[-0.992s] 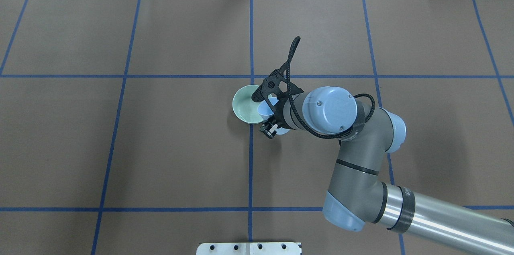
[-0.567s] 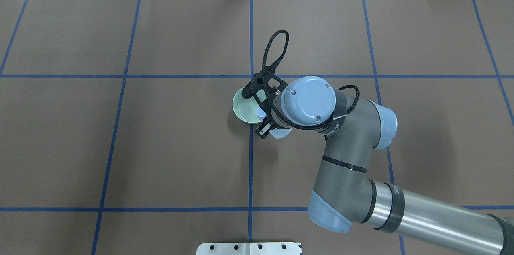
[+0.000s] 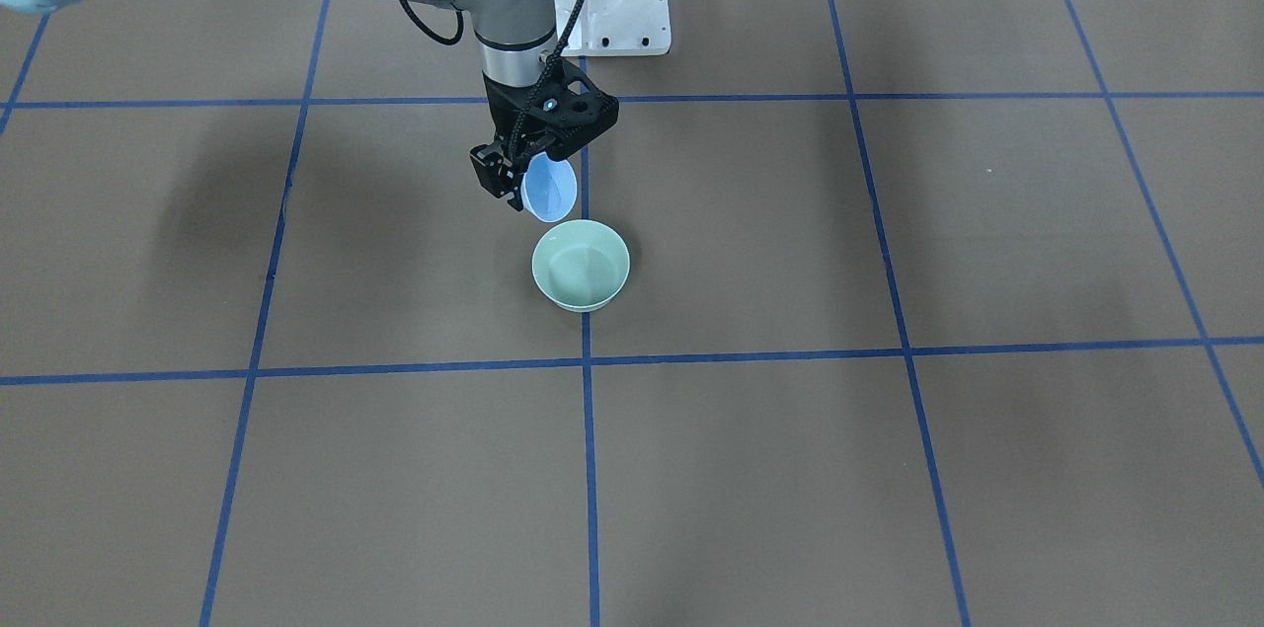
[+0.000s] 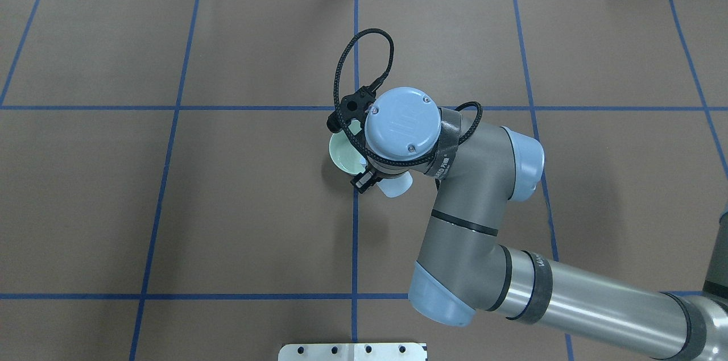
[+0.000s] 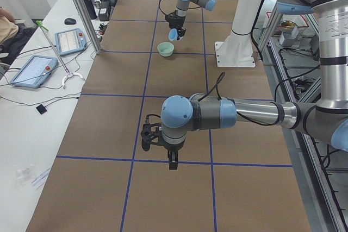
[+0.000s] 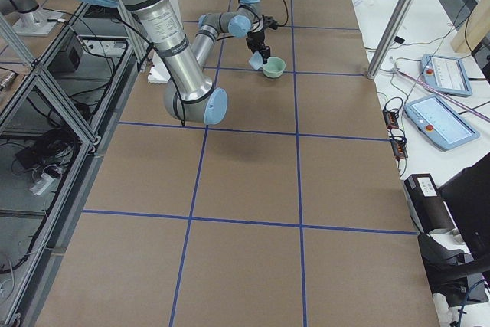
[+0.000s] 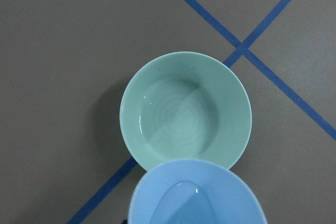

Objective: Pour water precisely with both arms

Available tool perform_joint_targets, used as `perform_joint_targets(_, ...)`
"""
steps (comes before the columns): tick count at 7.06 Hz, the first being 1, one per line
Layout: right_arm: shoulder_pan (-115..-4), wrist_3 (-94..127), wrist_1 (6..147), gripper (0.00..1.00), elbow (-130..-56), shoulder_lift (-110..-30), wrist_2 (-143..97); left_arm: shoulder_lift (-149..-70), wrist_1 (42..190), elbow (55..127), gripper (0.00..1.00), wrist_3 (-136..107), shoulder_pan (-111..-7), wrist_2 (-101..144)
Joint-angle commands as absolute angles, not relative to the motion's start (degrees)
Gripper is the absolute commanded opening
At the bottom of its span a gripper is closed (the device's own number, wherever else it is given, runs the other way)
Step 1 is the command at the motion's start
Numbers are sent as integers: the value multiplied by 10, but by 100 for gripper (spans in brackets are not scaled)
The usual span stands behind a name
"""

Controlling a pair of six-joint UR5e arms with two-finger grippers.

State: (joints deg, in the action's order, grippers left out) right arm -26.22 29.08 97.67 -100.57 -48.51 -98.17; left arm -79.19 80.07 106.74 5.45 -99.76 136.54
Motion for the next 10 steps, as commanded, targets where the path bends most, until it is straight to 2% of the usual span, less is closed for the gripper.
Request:
perform_joint_targets(1, -272, 291, 1015, 0, -1002, -469, -1001, -792, 801, 1067, 100, 54, -998, 1366)
perform_joint_targets(7, -283, 291, 1095, 0, -904, -380, -1012, -795, 801, 1066, 100, 54, -998, 1365)
perform_joint_targets(9, -285, 290, 1128, 0, -850, -332, -1012, -802, 802, 1058, 100, 54, -998, 1365)
perform_joint_targets(10, -286, 288, 1139, 0, -850, -330, -1012, -804, 802, 1056, 100, 54, -998, 1365)
